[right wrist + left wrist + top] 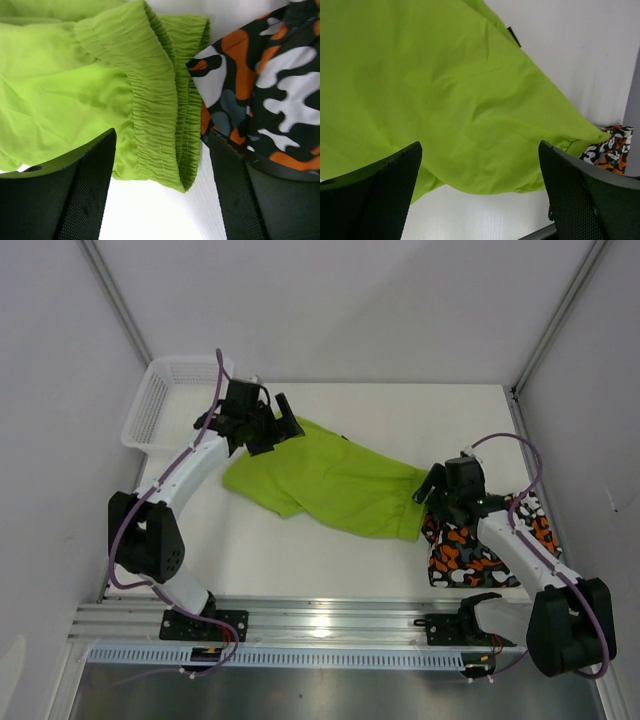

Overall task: Fold and stack the shorts
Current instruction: Fold the shorts

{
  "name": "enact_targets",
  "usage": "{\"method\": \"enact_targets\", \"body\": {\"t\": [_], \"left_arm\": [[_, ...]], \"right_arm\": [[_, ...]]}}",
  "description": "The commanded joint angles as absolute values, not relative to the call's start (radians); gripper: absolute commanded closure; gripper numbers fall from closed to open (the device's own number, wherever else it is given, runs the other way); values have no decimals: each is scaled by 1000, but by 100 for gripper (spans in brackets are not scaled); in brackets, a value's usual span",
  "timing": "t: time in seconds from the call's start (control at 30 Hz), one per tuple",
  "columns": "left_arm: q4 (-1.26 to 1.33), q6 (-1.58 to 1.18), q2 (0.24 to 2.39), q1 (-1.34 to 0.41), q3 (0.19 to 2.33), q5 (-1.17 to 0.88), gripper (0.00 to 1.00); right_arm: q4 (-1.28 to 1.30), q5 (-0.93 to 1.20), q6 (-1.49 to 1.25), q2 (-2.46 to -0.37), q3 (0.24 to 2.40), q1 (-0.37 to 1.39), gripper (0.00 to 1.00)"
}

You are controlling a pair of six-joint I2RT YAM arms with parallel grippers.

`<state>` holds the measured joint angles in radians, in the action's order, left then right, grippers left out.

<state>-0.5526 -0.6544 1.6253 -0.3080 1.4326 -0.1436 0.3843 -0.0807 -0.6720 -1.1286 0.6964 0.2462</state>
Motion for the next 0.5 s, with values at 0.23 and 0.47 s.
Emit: {"method": "enact_targets", "body": {"t": [0.23, 0.47], "left_arm": [[-445, -614, 1557, -333, 1296, -160, 2], [-485, -589, 1454, -347, 1224, -98, 2]], "right_arm": [[221, -137, -724, -1393, 715, 460, 41], [164, -244, -902, -1489, 767, 870, 46]]}}
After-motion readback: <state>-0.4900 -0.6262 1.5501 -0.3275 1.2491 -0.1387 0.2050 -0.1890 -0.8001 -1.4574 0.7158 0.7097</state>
